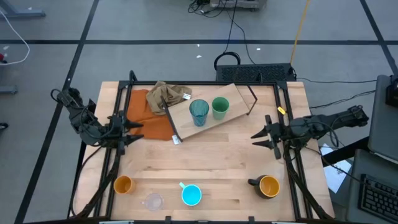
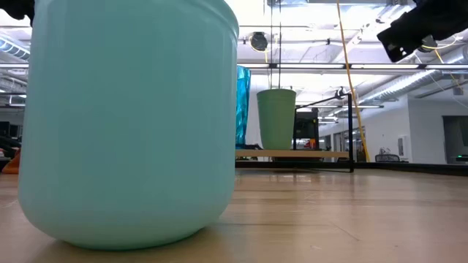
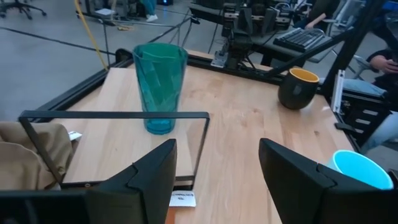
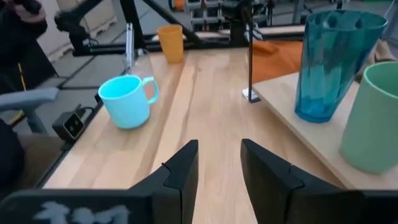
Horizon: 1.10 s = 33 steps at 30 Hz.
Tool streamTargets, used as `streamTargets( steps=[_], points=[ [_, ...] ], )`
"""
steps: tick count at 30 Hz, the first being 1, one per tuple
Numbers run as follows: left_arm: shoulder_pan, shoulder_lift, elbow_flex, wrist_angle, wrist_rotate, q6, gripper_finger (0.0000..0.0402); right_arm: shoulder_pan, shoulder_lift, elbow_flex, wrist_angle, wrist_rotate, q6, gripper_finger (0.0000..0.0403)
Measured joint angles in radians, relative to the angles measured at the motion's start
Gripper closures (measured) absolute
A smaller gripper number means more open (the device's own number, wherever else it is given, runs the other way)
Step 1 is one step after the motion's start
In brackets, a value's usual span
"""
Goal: Stack small to large cups/mugs on shelf
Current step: Put the black mug on the shelf
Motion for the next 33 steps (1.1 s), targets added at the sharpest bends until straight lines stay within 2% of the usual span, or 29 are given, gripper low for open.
streamTargets(
  steps=[3, 7, 11, 17, 19, 25, 27, 31, 33],
  points=[
    [0.000, 0.000, 0.000, 0.000, -0.016, 0.000, 0.0172, 0.000, 0.022, 0.046, -0.098, 0.002, 0.047, 0.0291],
    [0.000, 0.000, 0.000, 0.000, -0.018, 0.000, 0.0172, 0.000, 0.075, 0.161, -0.339, -0.005, 0.176, 0.0291],
    [0.000, 0.000, 0.000, 0.000, -0.029, 0.000, 0.0172, 0.000, 0.120, 0.289, -0.471, -0.109, 0.259, 0.0291],
    [0.001, 0.000, 0.000, 0.000, -0.044, -0.001, 0.0172, 0.000, 0.140, 0.387, -0.482, -0.318, 0.380, 0.0291],
    [0.001, 0.000, 0.000, 0.000, -0.044, 0.007, 0.0172, 0.000, 0.141, 0.387, -0.484, -0.357, 0.390, 0.0291],
    [0.001, 0.000, 0.000, 0.000, -0.044, 0.014, 0.0172, 0.000, 0.147, 0.387, -0.482, -0.368, 0.399, 0.0291],
    [0.001, 0.000, 0.000, 0.000, -0.044, 0.013, 0.0172, 0.000, 0.147, 0.387, -0.482, -0.414, 0.425, 0.0291],
    [0.001, 0.000, 0.000, 0.000, -0.052, 0.012, 0.0172, 0.001, 0.145, 0.387, -0.482, -0.584, 0.541, 0.0291],
    [0.001, 0.000, 0.000, 0.001, -0.076, 0.003, 0.0172, 0.012, 0.139, 0.387, -0.482, -0.599, 0.610, 0.0291]
  ],
)
